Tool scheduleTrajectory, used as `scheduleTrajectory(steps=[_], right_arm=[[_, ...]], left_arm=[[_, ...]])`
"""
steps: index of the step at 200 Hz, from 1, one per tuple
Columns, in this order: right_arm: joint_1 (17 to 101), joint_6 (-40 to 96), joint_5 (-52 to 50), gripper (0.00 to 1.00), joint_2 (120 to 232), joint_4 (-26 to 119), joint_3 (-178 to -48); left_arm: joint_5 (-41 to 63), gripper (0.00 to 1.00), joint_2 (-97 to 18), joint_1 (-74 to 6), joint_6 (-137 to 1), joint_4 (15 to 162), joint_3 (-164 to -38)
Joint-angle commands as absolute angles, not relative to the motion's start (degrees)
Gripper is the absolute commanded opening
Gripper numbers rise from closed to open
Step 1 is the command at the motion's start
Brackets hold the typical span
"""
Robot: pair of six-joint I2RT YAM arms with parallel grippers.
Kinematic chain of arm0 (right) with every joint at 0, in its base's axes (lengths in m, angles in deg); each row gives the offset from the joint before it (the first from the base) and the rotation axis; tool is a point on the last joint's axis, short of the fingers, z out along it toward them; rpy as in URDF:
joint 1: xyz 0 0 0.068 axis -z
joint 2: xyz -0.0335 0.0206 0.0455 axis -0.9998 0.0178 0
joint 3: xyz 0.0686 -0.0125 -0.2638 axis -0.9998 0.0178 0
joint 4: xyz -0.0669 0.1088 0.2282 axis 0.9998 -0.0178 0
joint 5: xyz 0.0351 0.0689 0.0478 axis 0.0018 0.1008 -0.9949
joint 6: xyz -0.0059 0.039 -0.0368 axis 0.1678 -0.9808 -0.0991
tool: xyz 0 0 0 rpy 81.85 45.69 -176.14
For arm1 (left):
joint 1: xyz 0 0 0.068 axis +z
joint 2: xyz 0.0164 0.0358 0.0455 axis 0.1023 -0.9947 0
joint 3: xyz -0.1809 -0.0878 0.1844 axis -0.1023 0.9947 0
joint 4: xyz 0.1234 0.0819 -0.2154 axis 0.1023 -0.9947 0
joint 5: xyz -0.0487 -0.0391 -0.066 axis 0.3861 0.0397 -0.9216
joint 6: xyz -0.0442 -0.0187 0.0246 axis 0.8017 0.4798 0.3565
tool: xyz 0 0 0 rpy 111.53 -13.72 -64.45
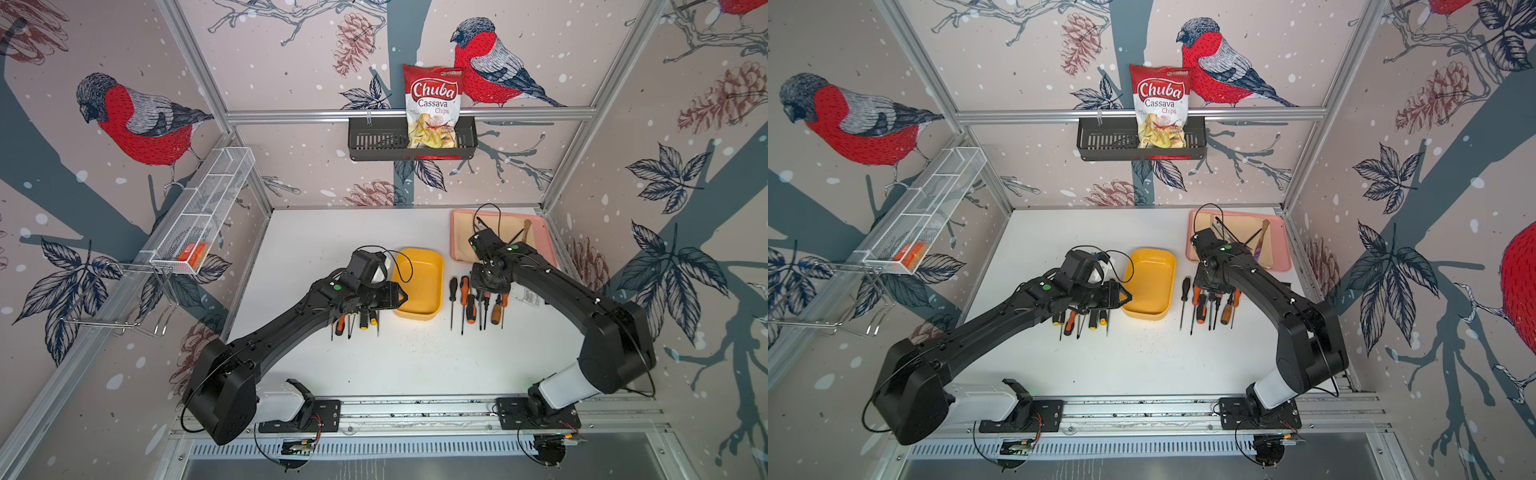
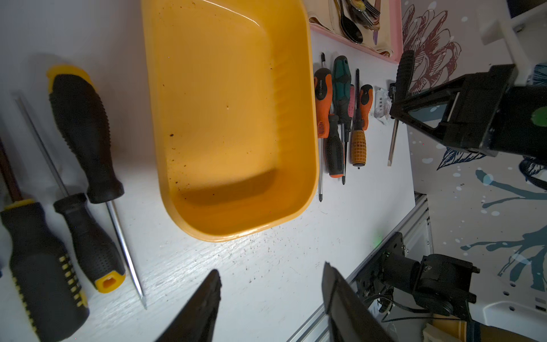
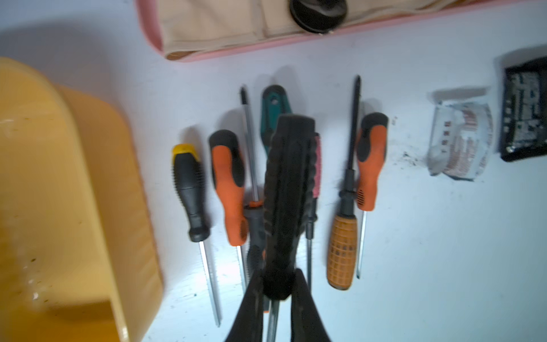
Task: Take out the screwdriver from the storage box
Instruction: Place the screwdriver at the center of the board.
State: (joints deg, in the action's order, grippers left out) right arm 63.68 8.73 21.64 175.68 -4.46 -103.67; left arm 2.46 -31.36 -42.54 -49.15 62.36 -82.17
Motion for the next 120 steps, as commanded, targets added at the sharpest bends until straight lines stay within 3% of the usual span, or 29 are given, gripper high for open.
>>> scheduleTrajectory(steps=[1,120], right_arm=[[66.67,11.11,22.61,0.04,175.17,-2.99,-100.86],[76.47,13.98,26.71,0.05,176.64,0.18,-93.15]], left_arm=[[3.12,0.57,-31.95,-43.69,-48.45,64.69,-82.79],[4.47,0.57,-32.24,-46.12,-46.74,65.77,-81.66]])
